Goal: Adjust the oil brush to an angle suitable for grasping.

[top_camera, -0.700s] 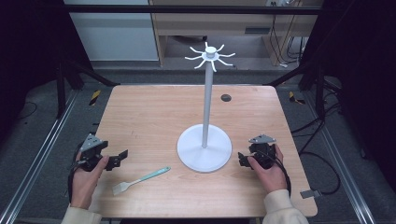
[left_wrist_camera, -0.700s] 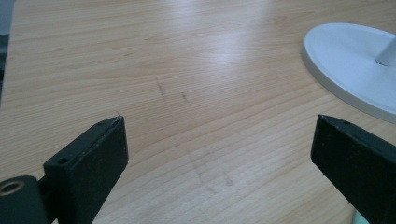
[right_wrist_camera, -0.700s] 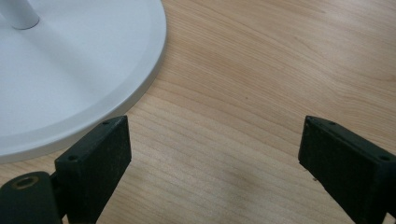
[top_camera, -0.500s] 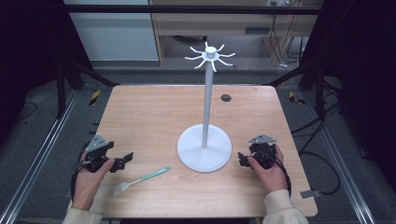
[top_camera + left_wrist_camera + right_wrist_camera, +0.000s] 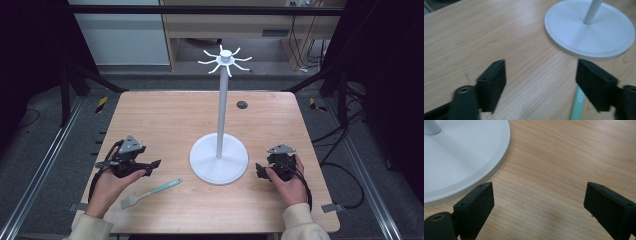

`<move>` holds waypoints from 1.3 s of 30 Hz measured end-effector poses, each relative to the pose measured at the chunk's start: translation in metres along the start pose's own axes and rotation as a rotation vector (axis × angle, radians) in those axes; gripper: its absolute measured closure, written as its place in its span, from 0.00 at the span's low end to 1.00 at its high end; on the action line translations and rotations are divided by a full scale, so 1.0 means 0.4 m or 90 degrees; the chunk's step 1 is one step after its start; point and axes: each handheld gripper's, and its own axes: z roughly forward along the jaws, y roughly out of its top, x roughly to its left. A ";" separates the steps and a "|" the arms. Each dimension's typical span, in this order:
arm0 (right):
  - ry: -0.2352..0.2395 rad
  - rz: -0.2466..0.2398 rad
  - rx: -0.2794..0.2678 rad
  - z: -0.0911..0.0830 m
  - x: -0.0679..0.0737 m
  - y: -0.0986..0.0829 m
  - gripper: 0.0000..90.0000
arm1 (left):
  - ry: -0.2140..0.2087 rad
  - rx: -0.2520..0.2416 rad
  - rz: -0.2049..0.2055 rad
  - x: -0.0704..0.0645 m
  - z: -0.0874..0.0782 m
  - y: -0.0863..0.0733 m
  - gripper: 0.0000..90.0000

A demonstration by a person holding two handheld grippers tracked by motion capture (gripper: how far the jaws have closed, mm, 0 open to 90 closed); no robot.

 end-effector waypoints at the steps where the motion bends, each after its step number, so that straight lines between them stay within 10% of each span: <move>1: -0.001 -0.001 0.000 0.000 0.000 0.000 0.11 | -0.006 0.010 0.011 -0.007 0.010 0.008 0.39; 6: -0.003 -0.004 0.003 0.002 -0.002 -0.001 0.11 | -0.041 0.072 0.073 -0.053 0.061 0.024 0.73; 12: -0.002 -0.006 0.003 0.003 -0.001 0.000 0.11 | -0.066 0.122 0.086 -0.077 0.089 0.003 0.96; 20: 0.000 -0.005 0.001 0.001 0.000 0.001 0.11 | -0.090 0.176 0.125 -0.104 0.144 -0.015 1.00; 39: 0.002 -0.005 0.002 0.001 -0.001 0.001 0.11 | -0.100 0.206 0.130 -0.099 0.174 -0.036 1.00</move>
